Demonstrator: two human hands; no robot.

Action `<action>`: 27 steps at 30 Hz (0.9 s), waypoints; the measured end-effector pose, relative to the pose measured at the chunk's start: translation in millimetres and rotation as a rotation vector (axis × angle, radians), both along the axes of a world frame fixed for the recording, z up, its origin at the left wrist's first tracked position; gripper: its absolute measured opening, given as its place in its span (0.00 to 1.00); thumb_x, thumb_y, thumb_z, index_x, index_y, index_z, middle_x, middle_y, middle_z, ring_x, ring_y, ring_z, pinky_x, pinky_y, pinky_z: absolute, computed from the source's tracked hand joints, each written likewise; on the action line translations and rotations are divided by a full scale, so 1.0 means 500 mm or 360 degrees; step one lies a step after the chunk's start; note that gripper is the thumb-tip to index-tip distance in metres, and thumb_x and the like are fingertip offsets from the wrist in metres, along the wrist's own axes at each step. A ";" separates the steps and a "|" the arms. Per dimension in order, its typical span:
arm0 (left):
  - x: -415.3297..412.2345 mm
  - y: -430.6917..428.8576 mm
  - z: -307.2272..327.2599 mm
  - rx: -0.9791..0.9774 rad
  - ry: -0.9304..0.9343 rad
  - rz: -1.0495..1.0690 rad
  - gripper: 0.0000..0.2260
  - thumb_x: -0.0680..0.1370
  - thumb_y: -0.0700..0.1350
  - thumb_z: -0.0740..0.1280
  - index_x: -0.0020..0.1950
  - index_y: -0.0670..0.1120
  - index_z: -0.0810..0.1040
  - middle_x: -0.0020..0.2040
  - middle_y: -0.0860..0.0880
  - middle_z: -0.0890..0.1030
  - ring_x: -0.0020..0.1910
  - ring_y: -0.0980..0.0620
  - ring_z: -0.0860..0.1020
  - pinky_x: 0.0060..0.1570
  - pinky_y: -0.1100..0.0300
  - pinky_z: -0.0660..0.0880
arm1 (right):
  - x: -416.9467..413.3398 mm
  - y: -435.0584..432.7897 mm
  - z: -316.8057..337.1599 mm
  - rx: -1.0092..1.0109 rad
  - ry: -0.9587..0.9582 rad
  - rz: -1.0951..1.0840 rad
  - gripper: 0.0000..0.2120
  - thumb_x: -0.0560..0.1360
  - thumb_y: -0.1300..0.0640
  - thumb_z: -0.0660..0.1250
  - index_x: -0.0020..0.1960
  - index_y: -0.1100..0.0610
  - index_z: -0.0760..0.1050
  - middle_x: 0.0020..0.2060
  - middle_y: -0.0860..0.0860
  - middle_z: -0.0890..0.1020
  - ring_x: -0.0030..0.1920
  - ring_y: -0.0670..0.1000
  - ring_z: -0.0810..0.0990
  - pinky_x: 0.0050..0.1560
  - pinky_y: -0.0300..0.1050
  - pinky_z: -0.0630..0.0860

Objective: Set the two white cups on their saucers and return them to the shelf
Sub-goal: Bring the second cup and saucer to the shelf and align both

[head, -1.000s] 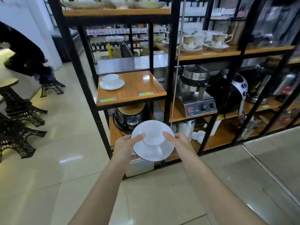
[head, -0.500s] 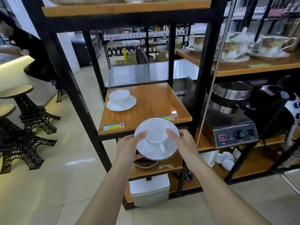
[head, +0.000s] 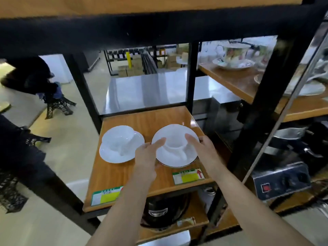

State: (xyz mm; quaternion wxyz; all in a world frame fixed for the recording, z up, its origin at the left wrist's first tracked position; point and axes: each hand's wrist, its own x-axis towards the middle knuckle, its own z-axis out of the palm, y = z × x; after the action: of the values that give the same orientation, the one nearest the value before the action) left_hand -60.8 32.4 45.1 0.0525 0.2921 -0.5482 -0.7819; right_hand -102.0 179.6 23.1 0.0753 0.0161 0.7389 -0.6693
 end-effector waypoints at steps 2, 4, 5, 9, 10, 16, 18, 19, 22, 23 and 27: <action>-0.021 -0.009 0.002 -0.0010 -0.0066 -0.0026 0.10 0.69 0.45 0.74 0.45 0.48 0.74 0.50 0.47 0.78 0.53 0.45 0.75 0.54 0.46 0.76 | -0.014 -0.011 0.008 0.0026 -0.0044 -0.0049 0.09 0.74 0.44 0.65 0.49 0.49 0.72 0.41 0.43 0.76 0.41 0.42 0.75 0.33 0.34 0.70; -0.059 -0.018 0.003 -0.0027 -0.0093 -0.0048 0.15 0.69 0.46 0.74 0.52 0.45 0.75 0.55 0.45 0.78 0.56 0.44 0.75 0.51 0.48 0.76 | -0.057 -0.024 0.013 0.0132 -0.0074 -0.0121 0.20 0.74 0.42 0.64 0.60 0.54 0.70 0.46 0.46 0.76 0.46 0.47 0.76 0.41 0.40 0.71; -0.074 -0.021 0.004 -0.0030 -0.0105 -0.0042 0.17 0.69 0.46 0.75 0.54 0.44 0.75 0.56 0.45 0.78 0.57 0.44 0.75 0.50 0.49 0.76 | -0.074 -0.031 0.014 0.0185 -0.0085 -0.0148 0.25 0.73 0.42 0.64 0.64 0.55 0.69 0.50 0.49 0.77 0.51 0.50 0.76 0.47 0.44 0.72; -0.119 -0.031 0.000 -0.0024 -0.0161 -0.0019 0.20 0.69 0.45 0.75 0.56 0.44 0.73 0.56 0.44 0.79 0.55 0.44 0.76 0.49 0.49 0.77 | -0.125 -0.040 -0.003 0.0310 -0.0122 -0.0153 0.30 0.72 0.38 0.63 0.67 0.55 0.67 0.58 0.54 0.77 0.58 0.55 0.76 0.59 0.54 0.74; -0.125 -0.032 -0.003 -0.0036 -0.0174 -0.0024 0.20 0.69 0.45 0.75 0.57 0.43 0.73 0.57 0.44 0.79 0.55 0.44 0.76 0.48 0.49 0.77 | -0.132 -0.042 -0.005 0.0325 -0.0126 -0.0148 0.29 0.72 0.38 0.63 0.66 0.55 0.67 0.57 0.54 0.77 0.57 0.54 0.76 0.58 0.52 0.74; -0.157 -0.032 -0.012 -0.0002 -0.0209 -0.0028 0.20 0.70 0.44 0.74 0.59 0.42 0.74 0.57 0.44 0.78 0.55 0.44 0.75 0.49 0.48 0.77 | -0.168 -0.045 -0.009 0.0362 -0.0124 -0.0105 0.26 0.74 0.40 0.63 0.64 0.56 0.68 0.55 0.53 0.76 0.53 0.51 0.75 0.44 0.41 0.71; -0.166 -0.034 -0.017 -0.0019 -0.0217 -0.0028 0.19 0.70 0.45 0.74 0.58 0.43 0.74 0.57 0.44 0.78 0.55 0.44 0.75 0.50 0.47 0.77 | -0.173 -0.047 -0.010 0.0409 -0.0115 -0.0079 0.26 0.73 0.40 0.62 0.63 0.56 0.69 0.52 0.52 0.76 0.50 0.50 0.75 0.38 0.38 0.70; -0.170 -0.036 -0.019 -0.0038 -0.0219 -0.0024 0.18 0.70 0.45 0.74 0.57 0.43 0.74 0.56 0.45 0.78 0.56 0.44 0.75 0.51 0.47 0.77 | -0.176 -0.048 -0.012 0.0442 -0.0112 -0.0064 0.25 0.74 0.39 0.62 0.62 0.56 0.69 0.51 0.51 0.76 0.49 0.49 0.74 0.37 0.37 0.69; -0.184 -0.038 -0.025 -0.0112 -0.0250 0.0023 0.15 0.70 0.45 0.74 0.52 0.44 0.73 0.52 0.46 0.77 0.54 0.44 0.74 0.53 0.47 0.78 | -0.182 -0.050 -0.020 0.0548 -0.0119 -0.0031 0.24 0.74 0.38 0.61 0.61 0.55 0.70 0.49 0.50 0.76 0.46 0.47 0.74 0.35 0.36 0.68; -0.187 -0.037 -0.026 -0.0140 -0.0262 0.0032 0.14 0.70 0.45 0.74 0.50 0.44 0.73 0.49 0.46 0.77 0.52 0.45 0.74 0.51 0.48 0.78 | -0.184 -0.050 -0.025 0.0562 -0.0135 -0.0021 0.24 0.74 0.38 0.60 0.60 0.55 0.70 0.49 0.50 0.76 0.45 0.47 0.74 0.35 0.36 0.68; -0.188 -0.035 -0.033 -0.0276 -0.0270 0.0025 0.16 0.71 0.46 0.74 0.34 0.47 0.67 0.36 0.49 0.71 0.41 0.49 0.72 0.37 0.55 0.76 | -0.185 -0.046 -0.035 0.0600 -0.0187 0.0009 0.24 0.73 0.37 0.60 0.56 0.57 0.72 0.38 0.49 0.75 0.35 0.45 0.72 0.30 0.35 0.65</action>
State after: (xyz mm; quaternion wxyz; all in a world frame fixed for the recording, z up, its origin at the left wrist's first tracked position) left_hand -154.8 14.9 28.4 0.0371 0.3557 -0.6140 -0.7036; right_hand -194.3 156.8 5.6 0.1158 0.0669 0.8456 -0.5168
